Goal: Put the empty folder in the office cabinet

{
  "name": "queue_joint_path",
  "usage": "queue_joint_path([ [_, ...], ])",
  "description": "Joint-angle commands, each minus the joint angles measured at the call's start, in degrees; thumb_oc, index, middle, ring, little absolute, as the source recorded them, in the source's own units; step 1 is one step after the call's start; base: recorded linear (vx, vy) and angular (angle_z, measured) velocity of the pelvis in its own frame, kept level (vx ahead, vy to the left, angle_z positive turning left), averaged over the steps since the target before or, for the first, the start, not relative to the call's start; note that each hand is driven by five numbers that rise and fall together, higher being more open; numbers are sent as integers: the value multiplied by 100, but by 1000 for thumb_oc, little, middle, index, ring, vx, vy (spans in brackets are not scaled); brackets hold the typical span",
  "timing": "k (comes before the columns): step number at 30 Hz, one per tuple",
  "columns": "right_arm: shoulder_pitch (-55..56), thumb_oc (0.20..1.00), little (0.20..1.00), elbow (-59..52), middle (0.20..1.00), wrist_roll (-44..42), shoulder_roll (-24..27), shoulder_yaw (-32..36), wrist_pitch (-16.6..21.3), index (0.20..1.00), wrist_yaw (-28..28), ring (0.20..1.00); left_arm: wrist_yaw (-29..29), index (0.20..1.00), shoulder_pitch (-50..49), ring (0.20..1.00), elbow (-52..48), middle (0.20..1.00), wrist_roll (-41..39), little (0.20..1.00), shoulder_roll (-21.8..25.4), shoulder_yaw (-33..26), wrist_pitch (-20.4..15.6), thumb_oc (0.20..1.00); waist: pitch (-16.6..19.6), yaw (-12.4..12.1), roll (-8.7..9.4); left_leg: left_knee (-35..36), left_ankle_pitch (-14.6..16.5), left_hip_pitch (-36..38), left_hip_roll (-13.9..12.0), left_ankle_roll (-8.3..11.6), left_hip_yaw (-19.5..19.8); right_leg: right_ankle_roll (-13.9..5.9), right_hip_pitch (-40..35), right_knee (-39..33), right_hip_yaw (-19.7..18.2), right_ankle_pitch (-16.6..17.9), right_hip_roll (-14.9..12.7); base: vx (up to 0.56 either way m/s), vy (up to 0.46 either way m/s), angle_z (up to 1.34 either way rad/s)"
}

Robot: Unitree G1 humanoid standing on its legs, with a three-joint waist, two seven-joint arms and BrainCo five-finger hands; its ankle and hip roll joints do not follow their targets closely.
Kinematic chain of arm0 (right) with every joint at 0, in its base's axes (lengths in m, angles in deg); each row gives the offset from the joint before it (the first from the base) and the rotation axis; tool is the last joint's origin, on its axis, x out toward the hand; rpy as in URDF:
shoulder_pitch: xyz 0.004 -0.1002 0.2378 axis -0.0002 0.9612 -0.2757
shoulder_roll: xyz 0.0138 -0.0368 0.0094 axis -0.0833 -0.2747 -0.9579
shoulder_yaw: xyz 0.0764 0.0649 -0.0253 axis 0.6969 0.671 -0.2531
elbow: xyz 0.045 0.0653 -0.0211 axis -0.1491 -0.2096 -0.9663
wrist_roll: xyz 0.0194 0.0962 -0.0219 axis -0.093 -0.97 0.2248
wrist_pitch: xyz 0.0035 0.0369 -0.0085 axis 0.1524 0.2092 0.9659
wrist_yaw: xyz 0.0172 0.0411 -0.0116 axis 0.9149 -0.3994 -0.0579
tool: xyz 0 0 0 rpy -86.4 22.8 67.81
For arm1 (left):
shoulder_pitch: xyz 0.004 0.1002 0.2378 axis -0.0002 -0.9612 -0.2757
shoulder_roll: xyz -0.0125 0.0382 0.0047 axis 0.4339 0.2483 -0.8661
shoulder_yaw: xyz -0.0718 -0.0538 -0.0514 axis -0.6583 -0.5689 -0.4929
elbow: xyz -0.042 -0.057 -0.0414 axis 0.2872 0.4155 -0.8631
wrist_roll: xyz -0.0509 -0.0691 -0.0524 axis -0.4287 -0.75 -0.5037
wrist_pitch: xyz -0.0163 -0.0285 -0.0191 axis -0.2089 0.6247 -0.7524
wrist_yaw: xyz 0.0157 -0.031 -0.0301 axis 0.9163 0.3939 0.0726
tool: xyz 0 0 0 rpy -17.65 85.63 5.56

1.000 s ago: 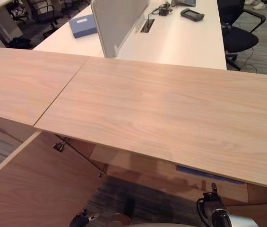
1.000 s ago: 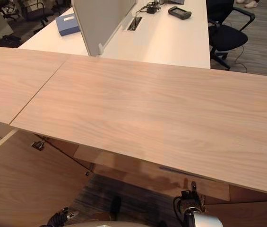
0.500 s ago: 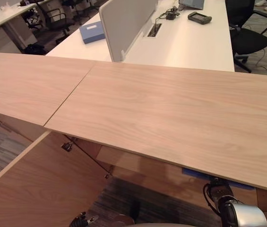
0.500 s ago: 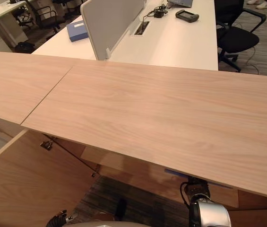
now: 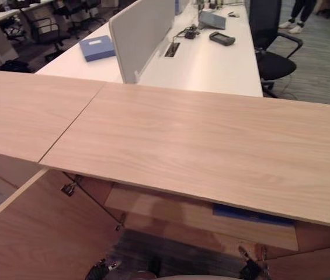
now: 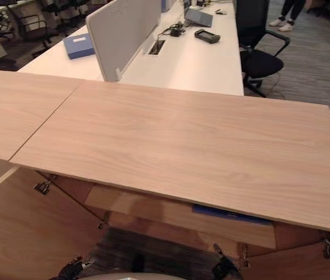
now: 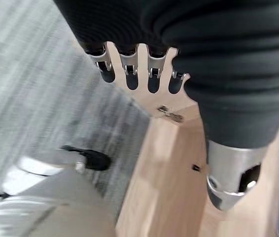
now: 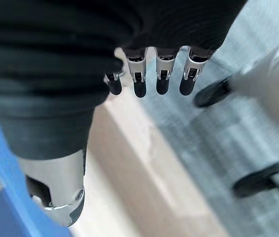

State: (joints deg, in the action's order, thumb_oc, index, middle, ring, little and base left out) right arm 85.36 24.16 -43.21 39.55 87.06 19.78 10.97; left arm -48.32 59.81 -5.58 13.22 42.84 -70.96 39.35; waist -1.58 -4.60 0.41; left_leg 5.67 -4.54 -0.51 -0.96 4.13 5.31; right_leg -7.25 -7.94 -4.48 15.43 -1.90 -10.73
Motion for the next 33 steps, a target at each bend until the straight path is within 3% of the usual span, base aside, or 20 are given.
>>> queue_joint_path([
  [1, -397, 200, 200, -238, 200, 436, 128, 96, 35, 200, -149, 200, -23, 1000, 223, 1000, 387, 1000, 233, 1000, 16, -148, -93, 1000, -77, -112, -55, -67, 697, 446, -217, 243, 137, -520, 252, 457, -69, 364, -532, -16, 26, -19],
  [10, -544, 200, 200, -515, 200, 901, 310, -94, 146, 200, -90, 200, -19, 1000, 216, 1000, 442, 1000, 320, 1000, 20, -162, -118, 1000, -79, -110, -5, -67, 743, 568, -232, 196, 29, -526, 220, 403, -179, 389, -534, -9, 2, -9],
  [14, -740, 200, 200, -1044, 200, 2312, 522, -791, 210, 200, 137, 200, 90, 1000, 500, 1000, 377, 1000, 405, 1000, -60, -115, -100, 1000, -74, -108, 45, -67, 741, 566, -254, 199, 7, -523, 218, 352, -214, 394, -518, 0, 0, 0],
  [18, -840, 200, 200, -1838, 200, 3870, 1075, -1402, 270, 200, 360, 200, 6, 1000, 453, 1000, 241, 1000, 565, 1000, -59, -105, -132, 1000, -109, -145, 58, -67, 720, 551, -271, 202, 26, -523, 224, 345, -207, 392, -501, 0, 0, 0],
  [24, -1309, 200, 200, -2447, 200, 5236, 1661, -2121, 201, 200, 376, 200, -128, 1000, 450, 1000, 94, 1000, 658, 1000, -114, 18, -174, 1000, -248, -177, 41, -67, 688, 481, -310, 216, 70, -504, 324, 450, -236, 334, -474, -5, -3, 0],
  [33, -1761, 200, 200, -2127, 200, 5357, 1776, -2325, 137, 200, 433, 200, -98, 1000, 576, 1000, 30, 1000, 535, 1000, -87, 121, -194, 1000, -456, -268, 15, -67, 555, 208, -342, 251, 227, -465, 519, 516, -139, 309, -435, -23, -22, 5],
])
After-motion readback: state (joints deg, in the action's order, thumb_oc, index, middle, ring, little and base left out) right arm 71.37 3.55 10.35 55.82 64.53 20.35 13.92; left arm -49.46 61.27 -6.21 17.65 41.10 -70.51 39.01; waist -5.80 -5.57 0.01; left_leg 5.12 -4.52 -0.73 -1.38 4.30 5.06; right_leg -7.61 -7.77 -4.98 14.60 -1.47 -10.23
